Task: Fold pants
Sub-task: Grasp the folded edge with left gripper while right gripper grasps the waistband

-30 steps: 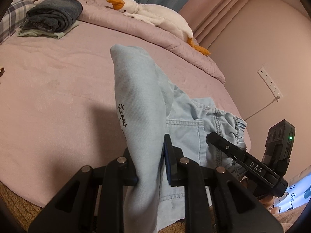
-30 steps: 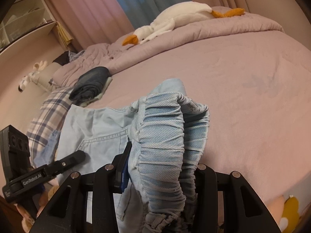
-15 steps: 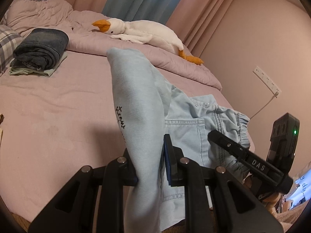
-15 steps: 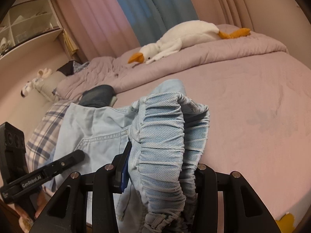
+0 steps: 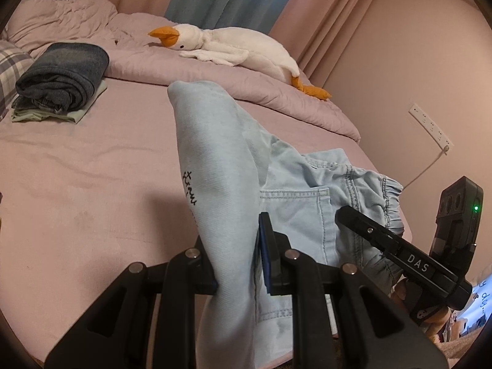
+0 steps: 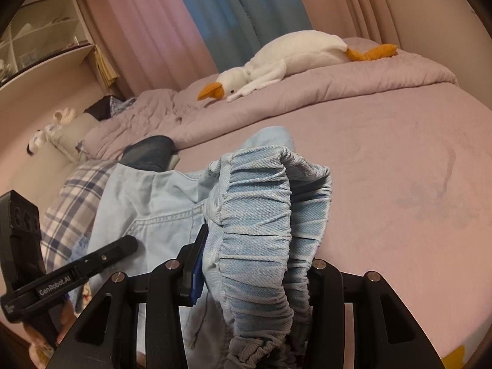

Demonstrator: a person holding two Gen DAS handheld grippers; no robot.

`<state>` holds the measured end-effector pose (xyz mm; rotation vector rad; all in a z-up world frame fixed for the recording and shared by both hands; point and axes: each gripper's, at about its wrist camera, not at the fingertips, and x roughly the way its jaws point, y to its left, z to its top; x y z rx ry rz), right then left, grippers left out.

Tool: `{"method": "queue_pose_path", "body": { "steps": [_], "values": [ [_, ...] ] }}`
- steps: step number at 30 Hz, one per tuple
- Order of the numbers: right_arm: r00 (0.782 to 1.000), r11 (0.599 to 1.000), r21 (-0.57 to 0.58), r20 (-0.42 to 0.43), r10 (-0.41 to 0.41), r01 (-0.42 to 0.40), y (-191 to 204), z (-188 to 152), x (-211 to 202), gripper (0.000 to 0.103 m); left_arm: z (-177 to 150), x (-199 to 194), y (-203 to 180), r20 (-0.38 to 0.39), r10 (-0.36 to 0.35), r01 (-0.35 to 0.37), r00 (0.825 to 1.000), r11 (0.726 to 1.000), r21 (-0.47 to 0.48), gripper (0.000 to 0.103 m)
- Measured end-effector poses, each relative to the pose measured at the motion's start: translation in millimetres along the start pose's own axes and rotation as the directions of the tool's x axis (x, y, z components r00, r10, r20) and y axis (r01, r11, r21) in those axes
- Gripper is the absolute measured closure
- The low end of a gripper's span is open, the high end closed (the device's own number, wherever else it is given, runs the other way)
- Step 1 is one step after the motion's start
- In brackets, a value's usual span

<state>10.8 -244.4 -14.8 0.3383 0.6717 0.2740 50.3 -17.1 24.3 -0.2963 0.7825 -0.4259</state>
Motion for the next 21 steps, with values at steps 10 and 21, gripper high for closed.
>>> {"method": "queue_pose_path", "body": {
  "steps": [10,21],
  "values": [
    [0.999,1.000,0.006,-0.036,-0.005,0.006,1.4,-1.2,15.6,0.058,-7.4,8.9,14.1,0.002,0.043,-0.043,0.999,0.999,-0.016,0.085],
    [0.997,1.000,0.019,-0.080,-0.009,0.011,-6.4,-6.3,28.4,0.058,-12.1,22.2,17.7,-0.031,0.076,-0.077,0.997,0.997,-0.013,0.085]
  ]
}}
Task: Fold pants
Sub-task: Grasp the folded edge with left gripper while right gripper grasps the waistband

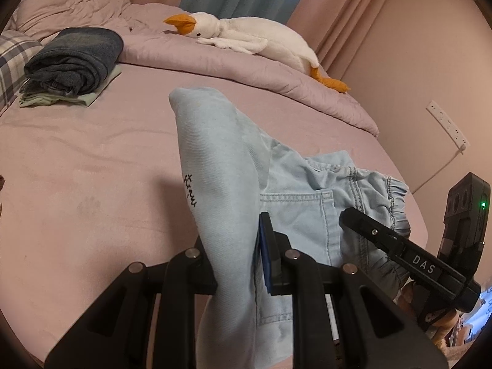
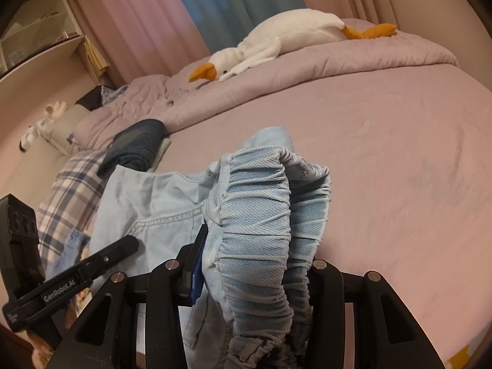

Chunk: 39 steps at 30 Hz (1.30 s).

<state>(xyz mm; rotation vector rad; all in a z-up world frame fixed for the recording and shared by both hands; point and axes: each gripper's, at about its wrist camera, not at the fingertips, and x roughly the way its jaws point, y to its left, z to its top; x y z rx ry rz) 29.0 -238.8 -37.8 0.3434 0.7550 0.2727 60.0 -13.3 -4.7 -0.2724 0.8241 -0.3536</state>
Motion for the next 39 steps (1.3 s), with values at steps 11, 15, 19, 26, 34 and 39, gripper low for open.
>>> {"method": "queue_pose_path", "body": {
  "steps": [11,15,19,26,34,39],
  "values": [
    [0.999,1.000,0.005,-0.050,-0.017,0.017,1.5,-1.9,11.2,0.057,-1.9,10.5,11.6,-0.037,-0.001,0.000,0.999,1.000,-0.018,0.085],
    [0.997,0.999,0.012,-0.067,-0.029,0.030,-0.2,-2.2,15.1,0.057,-3.6,15.8,11.0,-0.051,0.004,-0.005,0.999,1.000,-0.017,0.085],
    [0.996,0.999,0.020,-0.083,-0.034,0.035,-2.7,-2.5,17.3,0.057,-4.4,20.7,12.6,-0.067,-0.001,-0.001,0.998,1.000,-0.027,0.085],
    [0.993,0.998,0.024,-0.105,-0.051,0.054,-3.8,-3.3,21.6,0.057,-6.7,27.8,13.5,-0.088,0.000,-0.003,0.996,0.999,-0.033,0.085],
    [0.986,0.997,0.031,-0.150,-0.068,0.073,-4.9,-4.4,34.2,0.057,-10.3,43.5,21.3,-0.138,0.020,-0.026,0.990,0.999,-0.044,0.082],
    [0.980,0.996,0.037,-0.182,-0.076,0.084,-5.3,-6.8,43.5,0.057,-13.2,52.0,25.5,-0.169,0.044,-0.052,0.985,0.998,-0.043,0.081]
  ]
}}
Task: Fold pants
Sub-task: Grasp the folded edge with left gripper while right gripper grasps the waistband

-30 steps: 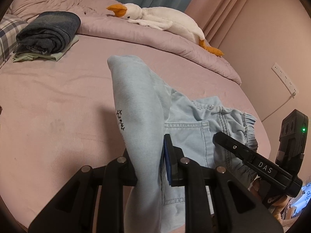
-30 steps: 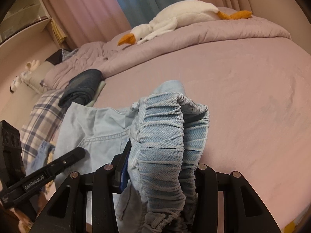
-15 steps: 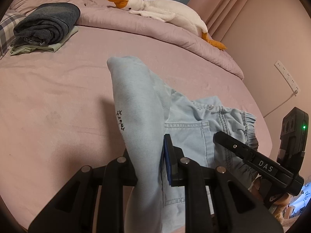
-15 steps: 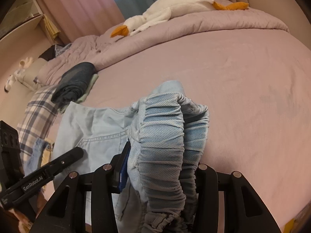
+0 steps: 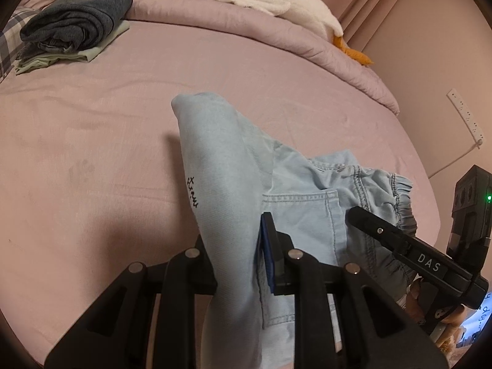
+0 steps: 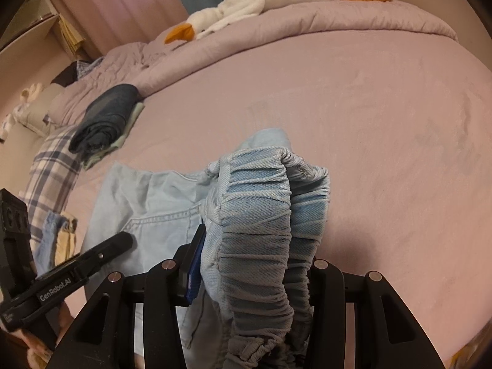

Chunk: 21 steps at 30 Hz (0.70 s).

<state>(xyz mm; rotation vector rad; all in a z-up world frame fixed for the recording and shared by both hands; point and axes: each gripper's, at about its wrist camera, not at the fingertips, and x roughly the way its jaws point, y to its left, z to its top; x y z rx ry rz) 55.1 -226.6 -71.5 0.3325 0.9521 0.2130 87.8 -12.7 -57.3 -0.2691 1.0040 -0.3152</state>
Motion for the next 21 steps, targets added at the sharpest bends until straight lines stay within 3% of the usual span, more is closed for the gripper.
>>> {"method": "queue_pose_path", "body": {
  "steps": [14,21],
  "values": [
    [0.999,1.000,-0.010,-0.042,-0.026,0.026,-5.0,-3.7,9.8,0.054,-5.1,15.1,13.2,-0.047,0.018,-0.020,0.999,0.999,-0.028,0.076],
    [0.998,1.000,-0.002,-0.059,-0.028,0.027,-9.1,-5.0,11.6,0.051,-6.5,17.9,17.4,-0.059,0.033,-0.036,0.998,0.998,-0.044,0.068]
  ]
}}
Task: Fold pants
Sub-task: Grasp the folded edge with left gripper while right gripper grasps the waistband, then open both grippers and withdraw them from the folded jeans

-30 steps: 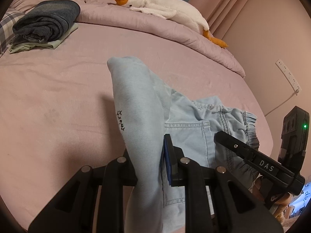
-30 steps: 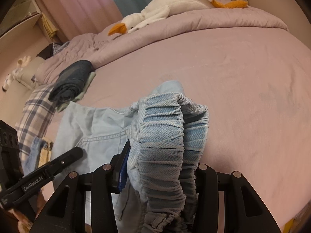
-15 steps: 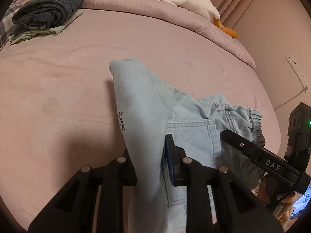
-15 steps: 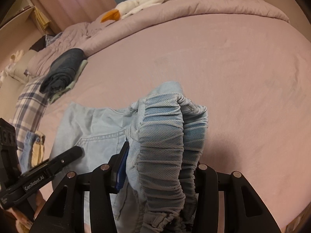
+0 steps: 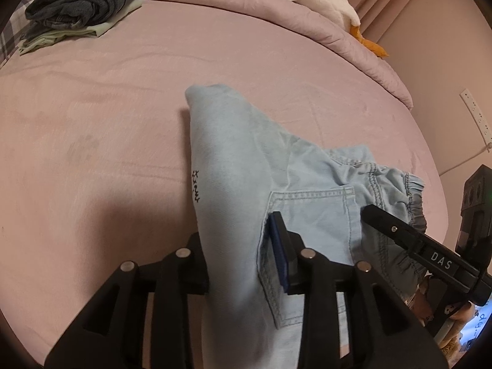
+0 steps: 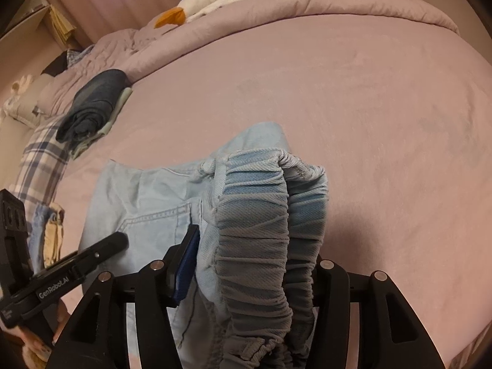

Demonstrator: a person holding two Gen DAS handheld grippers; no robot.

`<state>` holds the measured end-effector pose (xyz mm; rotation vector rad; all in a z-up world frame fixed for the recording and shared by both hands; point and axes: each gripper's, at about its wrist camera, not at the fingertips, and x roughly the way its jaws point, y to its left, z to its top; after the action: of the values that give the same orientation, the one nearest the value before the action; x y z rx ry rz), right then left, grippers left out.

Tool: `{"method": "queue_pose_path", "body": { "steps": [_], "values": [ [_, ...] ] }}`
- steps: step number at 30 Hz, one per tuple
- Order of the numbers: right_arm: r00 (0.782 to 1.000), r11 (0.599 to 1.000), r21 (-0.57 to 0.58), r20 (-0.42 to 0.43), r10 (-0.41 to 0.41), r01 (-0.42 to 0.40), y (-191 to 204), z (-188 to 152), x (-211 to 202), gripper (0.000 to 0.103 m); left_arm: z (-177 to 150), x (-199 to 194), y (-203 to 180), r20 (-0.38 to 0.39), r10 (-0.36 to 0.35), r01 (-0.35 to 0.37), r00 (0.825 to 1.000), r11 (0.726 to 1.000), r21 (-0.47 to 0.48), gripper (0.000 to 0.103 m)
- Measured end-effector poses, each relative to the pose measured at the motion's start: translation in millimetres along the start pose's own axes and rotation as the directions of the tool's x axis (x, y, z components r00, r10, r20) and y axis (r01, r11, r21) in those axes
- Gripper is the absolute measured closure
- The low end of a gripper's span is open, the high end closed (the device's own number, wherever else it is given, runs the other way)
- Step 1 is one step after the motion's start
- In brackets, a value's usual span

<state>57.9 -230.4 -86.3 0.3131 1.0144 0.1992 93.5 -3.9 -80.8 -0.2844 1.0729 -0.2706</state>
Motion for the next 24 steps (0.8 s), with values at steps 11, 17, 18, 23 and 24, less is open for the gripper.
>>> {"method": "queue_pose_path", "body": {
  "steps": [11,17,18,23,24],
  "values": [
    [1.000,1.000,0.000,-0.009,-0.017,0.017,-2.0,0.8,2.3,0.043,-3.4,4.0,7.6,-0.005,0.016,-0.016,1.000,1.000,-0.026,0.057],
    [0.999,1.000,0.010,-0.013,-0.029,0.030,-4.2,1.5,4.2,0.034,-3.6,3.7,10.4,-0.013,0.028,-0.029,1.000,0.999,-0.026,0.046],
    [1.000,1.000,0.014,-0.013,-0.025,0.026,-5.0,1.6,4.1,0.034,-3.4,3.3,10.8,-0.016,0.030,-0.031,0.999,0.999,-0.028,0.045],
    [0.999,0.999,0.005,0.022,-0.047,0.047,-5.8,1.2,-3.5,0.027,-8.3,-5.0,7.3,0.009,0.063,-0.063,0.998,0.998,-0.005,0.040],
    [0.997,0.998,-0.001,0.041,-0.061,0.061,-5.4,0.9,-7.2,0.024,-9.7,-8.1,6.5,0.021,0.064,-0.064,0.998,0.998,-0.001,0.039]
  ]
}}
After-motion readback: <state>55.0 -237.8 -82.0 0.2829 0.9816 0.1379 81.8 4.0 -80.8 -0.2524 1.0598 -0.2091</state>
